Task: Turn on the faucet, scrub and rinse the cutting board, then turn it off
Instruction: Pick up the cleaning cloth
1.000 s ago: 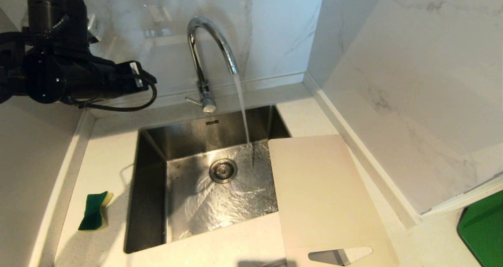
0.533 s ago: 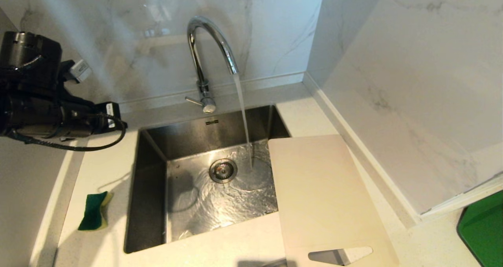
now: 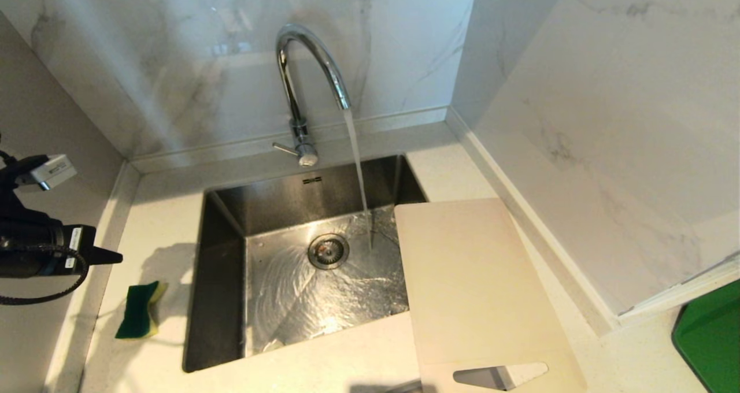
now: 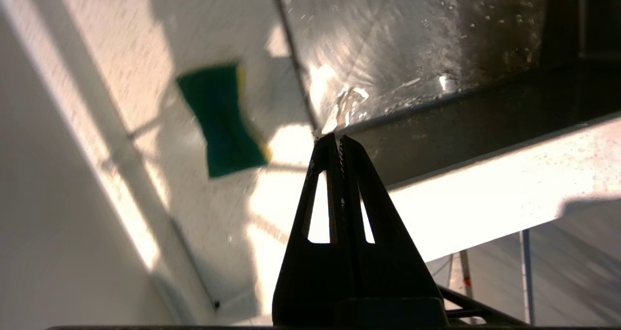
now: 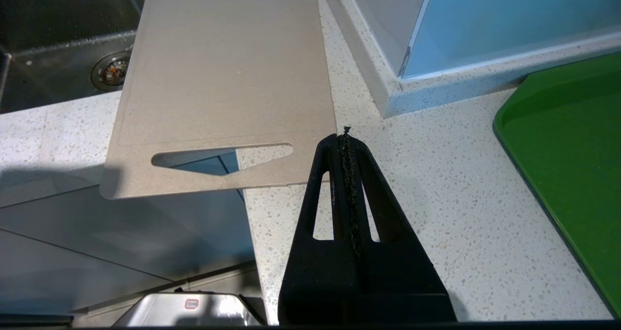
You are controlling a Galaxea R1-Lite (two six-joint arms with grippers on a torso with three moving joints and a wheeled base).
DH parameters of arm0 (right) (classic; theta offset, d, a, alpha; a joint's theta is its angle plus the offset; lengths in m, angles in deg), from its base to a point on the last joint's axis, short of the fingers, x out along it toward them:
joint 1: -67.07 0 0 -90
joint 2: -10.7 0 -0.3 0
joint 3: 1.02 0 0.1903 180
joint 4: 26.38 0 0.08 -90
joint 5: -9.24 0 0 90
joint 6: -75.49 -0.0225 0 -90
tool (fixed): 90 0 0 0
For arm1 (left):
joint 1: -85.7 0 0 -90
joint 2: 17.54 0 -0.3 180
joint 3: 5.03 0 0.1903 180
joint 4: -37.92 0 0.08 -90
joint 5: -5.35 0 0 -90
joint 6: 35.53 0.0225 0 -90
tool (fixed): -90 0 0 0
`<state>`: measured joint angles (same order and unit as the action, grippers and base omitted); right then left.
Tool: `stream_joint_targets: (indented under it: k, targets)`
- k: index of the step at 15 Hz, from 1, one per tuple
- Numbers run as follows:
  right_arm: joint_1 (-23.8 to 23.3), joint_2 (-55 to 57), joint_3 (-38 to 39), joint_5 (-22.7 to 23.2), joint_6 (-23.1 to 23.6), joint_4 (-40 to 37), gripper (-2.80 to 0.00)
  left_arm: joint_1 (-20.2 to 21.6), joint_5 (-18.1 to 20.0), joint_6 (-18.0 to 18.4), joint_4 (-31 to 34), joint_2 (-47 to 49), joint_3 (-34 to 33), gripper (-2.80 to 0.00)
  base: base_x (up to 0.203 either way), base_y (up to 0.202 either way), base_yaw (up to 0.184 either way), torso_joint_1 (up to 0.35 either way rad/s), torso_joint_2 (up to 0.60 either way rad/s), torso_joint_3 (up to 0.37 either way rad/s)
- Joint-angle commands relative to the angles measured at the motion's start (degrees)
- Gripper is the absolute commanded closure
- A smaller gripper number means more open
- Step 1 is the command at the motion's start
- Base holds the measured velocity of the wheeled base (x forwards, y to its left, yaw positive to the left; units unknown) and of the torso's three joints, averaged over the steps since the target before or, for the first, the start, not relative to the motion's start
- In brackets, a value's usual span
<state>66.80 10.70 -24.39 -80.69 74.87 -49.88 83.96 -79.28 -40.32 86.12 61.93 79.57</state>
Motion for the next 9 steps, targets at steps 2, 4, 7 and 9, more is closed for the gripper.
stream_joint_targets:
  k: [2,4,7,9]
  targets:
    - [0.0,0.0,0.0,0.0,0.0,0.0,0.0,0.9,-0.7,-2.0,0.4,-1.5,-3.4,0.0,0.0,0.0,0.0,0.0,0.0,0.0]
    - [0.0,0.0,0.1,0.0,-0.1,0.0,0.0,0.9,-3.9,-1.5,0.4,-1.2,-6.1,0.0,0.0,0.0,0.0,0.0,0.0,0.0]
    - [0.0,0.0,0.0,0.0,0.0,0.0,0.0,2.2,-5.0,-1.2,-0.2,0.9,-7.4,0.0,0.0,0.0,0.0,0.0,0.0,0.0]
    - [0.0,0.0,0.0,0.0,0.0,0.0,0.0,2.4,-4.9,-1.8,-0.3,2.8,-7.5,0.0,0.0,0.0,0.0,0.0,0.0,0.0]
